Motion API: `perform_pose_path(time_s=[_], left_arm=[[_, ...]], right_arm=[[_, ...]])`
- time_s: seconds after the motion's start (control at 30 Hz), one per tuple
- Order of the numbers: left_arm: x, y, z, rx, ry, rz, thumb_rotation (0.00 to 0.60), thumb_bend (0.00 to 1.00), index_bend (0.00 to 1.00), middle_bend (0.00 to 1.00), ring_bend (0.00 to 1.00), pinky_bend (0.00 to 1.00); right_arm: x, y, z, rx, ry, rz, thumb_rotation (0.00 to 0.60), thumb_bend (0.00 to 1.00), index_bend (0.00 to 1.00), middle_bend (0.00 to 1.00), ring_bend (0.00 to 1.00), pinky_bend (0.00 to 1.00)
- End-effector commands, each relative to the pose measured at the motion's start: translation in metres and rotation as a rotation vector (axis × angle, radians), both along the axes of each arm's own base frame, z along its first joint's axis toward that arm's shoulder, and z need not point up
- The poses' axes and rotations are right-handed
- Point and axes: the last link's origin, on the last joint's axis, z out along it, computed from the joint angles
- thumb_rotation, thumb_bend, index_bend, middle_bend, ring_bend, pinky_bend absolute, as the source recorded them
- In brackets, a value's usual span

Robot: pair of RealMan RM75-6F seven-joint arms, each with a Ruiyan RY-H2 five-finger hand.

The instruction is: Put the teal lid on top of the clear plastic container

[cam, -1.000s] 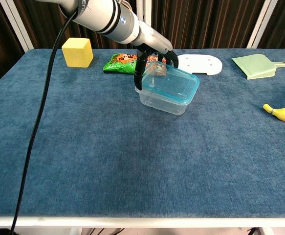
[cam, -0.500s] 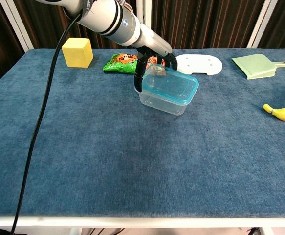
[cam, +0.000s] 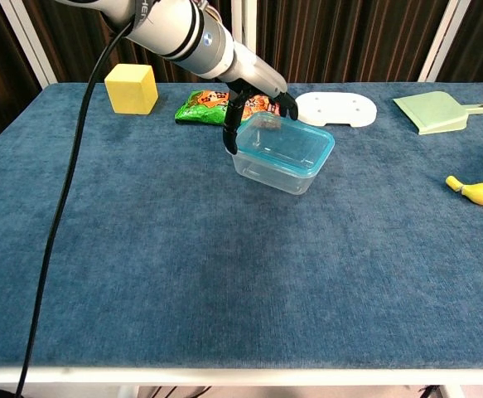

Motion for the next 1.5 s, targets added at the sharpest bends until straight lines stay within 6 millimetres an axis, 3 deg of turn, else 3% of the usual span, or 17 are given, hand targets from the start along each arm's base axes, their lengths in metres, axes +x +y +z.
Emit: perform_pose_path(time_s=[0.03,0.3,0.47,0.93,1.5], left_arm=[[-0.001,-0.001,0.001,0.0,-0.001,0.006,0.6,0.15,0.0,0.0,0.0,0.04],[0.001,-0.006,0.018,0.033,-0.094,0.01,0.6,0.12,0.0,0.0,0.0,0.04],[-0.009,-0.02,0.035,0.063,-0.197,0.017,0.6,0.09,0.1,0.06,0.0,0.05],[-0.03,-0.024,0.009,0.077,-0.102,0.036,0.6,0.07,0.11,0.08,0.0,0.05],[-0.036,-0.028,-0.004,0.071,-0.073,0.038,0.6,0.07,0.11,0.08,0.0,0.05]], right_arm=[[0.001,0.001,0.0,-0.002,-0.001,0.004,0.6,0.09,0.0,0.12,0.0,0.0],[0.001,0.003,0.001,-0.008,-0.002,0.01,0.6,0.09,0.0,0.12,0.0,0.0],[0.003,0.002,0.002,-0.004,0.003,0.021,0.6,0.09,0.0,0.12,0.0,0.0],[0.003,0.005,0.0,-0.004,0.002,0.023,0.6,0.09,0.0,0.12,0.0,0.0],[0.004,0.007,0.0,-0.009,0.002,0.022,0.6,0.09,0.0,0.12,0.0,0.0]])
